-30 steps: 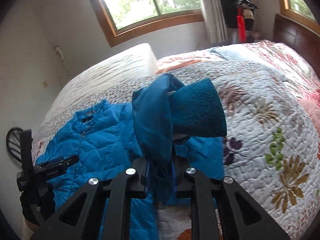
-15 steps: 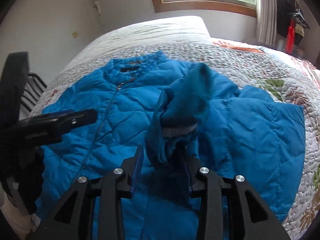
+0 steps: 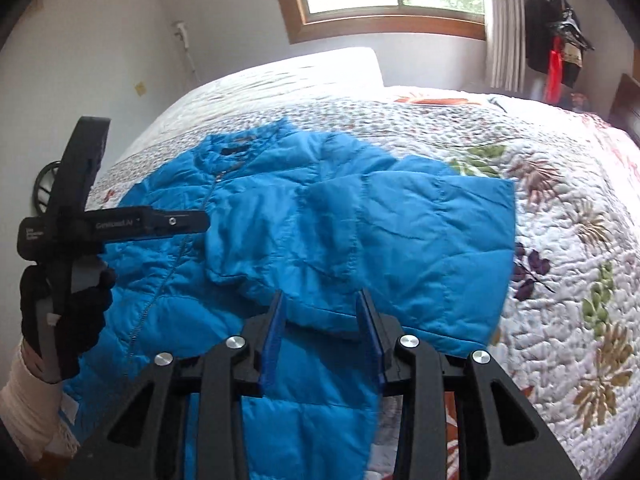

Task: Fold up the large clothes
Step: 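Carry the sleeve across the jacket front and lay it down with the right gripper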

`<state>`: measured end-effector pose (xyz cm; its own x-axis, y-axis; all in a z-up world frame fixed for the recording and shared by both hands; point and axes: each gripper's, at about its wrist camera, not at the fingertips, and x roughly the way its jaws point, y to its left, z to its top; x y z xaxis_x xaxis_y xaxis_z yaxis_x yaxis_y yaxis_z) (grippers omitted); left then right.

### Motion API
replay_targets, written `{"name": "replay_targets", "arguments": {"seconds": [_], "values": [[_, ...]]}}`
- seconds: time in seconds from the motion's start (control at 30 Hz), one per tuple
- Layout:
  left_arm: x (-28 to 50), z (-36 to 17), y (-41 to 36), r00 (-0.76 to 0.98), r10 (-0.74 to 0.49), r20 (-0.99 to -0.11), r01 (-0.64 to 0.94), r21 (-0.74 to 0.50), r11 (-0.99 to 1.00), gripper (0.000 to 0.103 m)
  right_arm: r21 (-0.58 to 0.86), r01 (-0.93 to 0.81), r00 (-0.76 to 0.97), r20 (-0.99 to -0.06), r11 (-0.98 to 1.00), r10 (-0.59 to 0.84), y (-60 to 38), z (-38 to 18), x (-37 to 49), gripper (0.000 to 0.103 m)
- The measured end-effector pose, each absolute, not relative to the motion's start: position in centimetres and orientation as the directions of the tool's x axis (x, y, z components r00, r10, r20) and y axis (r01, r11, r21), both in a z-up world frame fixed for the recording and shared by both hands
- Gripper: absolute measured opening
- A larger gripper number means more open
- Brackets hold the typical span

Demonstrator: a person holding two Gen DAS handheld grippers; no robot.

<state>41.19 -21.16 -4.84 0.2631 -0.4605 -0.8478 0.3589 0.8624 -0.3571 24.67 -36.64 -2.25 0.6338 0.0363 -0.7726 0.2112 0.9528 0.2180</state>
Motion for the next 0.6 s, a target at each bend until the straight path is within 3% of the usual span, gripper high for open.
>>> {"name": "replay_targets", "arguments": {"seconds": [0.03, 0.07, 0.2, 0.27, 0.47, 0.6], "values": [[41.3, -5.2, -22.0, 0.245, -0.467, -0.850, 0.364, -0.366, 0.857, 0.088, 0.220, 0.237, 0.633, -0.774, 0.946, 0.022, -37.4, -2.3, 24.4, 0.037], [41.4, -5.5, -22.6, 0.230, -0.469, -0.853, 0.368, -0.370, 0.853, 0.072, 0.221, 0.260, 0.632, -0.775, 0.940, 0.007, -38.2, -2.3, 24.1, 0.037], [41.4, -6.2, -24.6, 0.247, -0.422, -0.872, 0.374, -0.316, 0.872, 0.045, 0.224, 0.334, 0.622, -0.782, 0.916, -0.036, -40.6, -2.5, 23.1, 0.037], [41.1, -5.7, -24.8, 0.283, -0.418, -0.863, 0.379, -0.300, 0.876, 0.004, 0.230, 0.364, 0.619, -0.784, 0.903, -0.050, -41.5, -2.6, 22.9, 0.037], [40.9, -2.6, -21.0, 0.373, -0.485, -0.791, 0.336, -0.372, 0.865, 0.000, 0.349, 0.438, 0.642, -0.767, 0.829, -0.016, -45.0, -3.2, 22.2, 0.037], [41.1, 0.0, -16.8, 0.475, -0.463, -0.749, 0.295, -0.360, 0.885, 0.000, 0.463, 0.430, 0.668, -0.741, 0.775, 0.072, -46.5, -4.3, 22.6, 0.045]]}}
